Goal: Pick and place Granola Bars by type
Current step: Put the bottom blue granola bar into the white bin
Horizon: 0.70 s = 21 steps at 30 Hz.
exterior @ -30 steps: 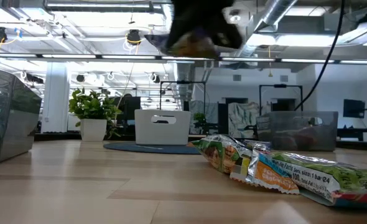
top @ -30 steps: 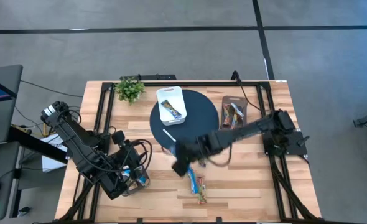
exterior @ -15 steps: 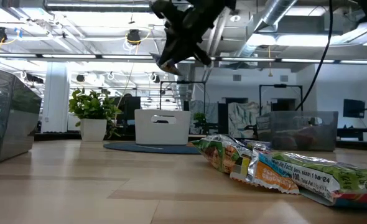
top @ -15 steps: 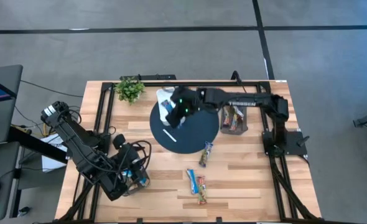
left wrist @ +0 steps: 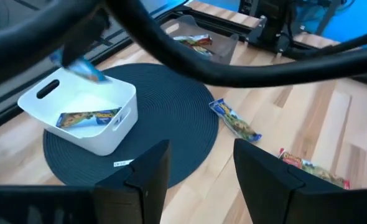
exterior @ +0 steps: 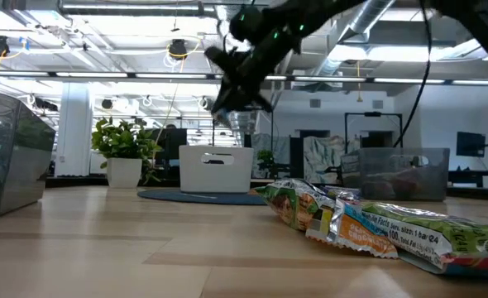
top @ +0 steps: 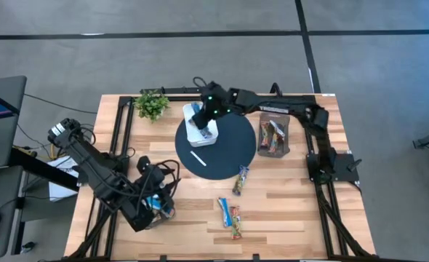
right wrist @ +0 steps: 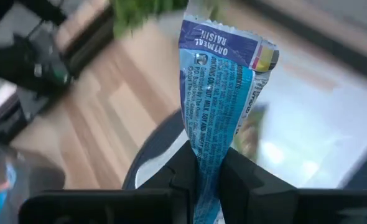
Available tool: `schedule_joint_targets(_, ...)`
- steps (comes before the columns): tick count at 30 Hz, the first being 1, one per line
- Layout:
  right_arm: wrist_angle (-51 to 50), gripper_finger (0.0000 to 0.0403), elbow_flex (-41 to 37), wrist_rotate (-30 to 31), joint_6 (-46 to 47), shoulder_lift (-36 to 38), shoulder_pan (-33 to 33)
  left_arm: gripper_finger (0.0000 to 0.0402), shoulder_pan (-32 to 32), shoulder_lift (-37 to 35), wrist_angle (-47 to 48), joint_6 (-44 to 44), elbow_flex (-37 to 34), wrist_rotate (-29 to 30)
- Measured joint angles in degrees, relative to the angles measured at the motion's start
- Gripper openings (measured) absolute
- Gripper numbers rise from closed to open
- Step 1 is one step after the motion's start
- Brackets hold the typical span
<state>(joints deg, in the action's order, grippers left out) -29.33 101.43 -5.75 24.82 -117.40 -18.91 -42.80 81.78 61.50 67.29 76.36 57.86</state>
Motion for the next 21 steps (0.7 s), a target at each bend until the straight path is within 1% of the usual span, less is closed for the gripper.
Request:
schedule_joint_targets(2,0.6,0.0038,0.0,-3.2,0.2,-2.1,-0.4,0.0171,0.4,0.0,-0.8,0.0,0.0,-0.4)
schedule_joint_targets(4,0.4,0.0038,-0.2,-5.1,0.5,-3.3,-0.7,0.0171,0.5,0.0,-1.7,0.0,0.0,-1.0)
schedule_joint_targets(9,0.6,0.0038,0.0,-4.5,0.0,-3.9,-0.9,0.0171,0.4,0.0,-2.3,0.0,0.0,-1.1)
schedule_joint_targets(14,1.3,0.0040,0.0,-4.4,-2.8,-3.9,-1.1,0.0171,0.5,0.0,-2.5,0.0,0.0,-1.0)
schedule_joint_targets(17,0.3,0.0058,0.0,-4.4,-2.8,-3.9,-1.4,0.0171,0.5,0.0,-2.5,0.0,0.0,-0.5)
schedule_joint_targets(21,-0.6,0.0104,0.0,-4.2,-2.9,-3.9,-1.8,0.0171,0.5,0.0,-2.5,0.0,0.0,-0.4)
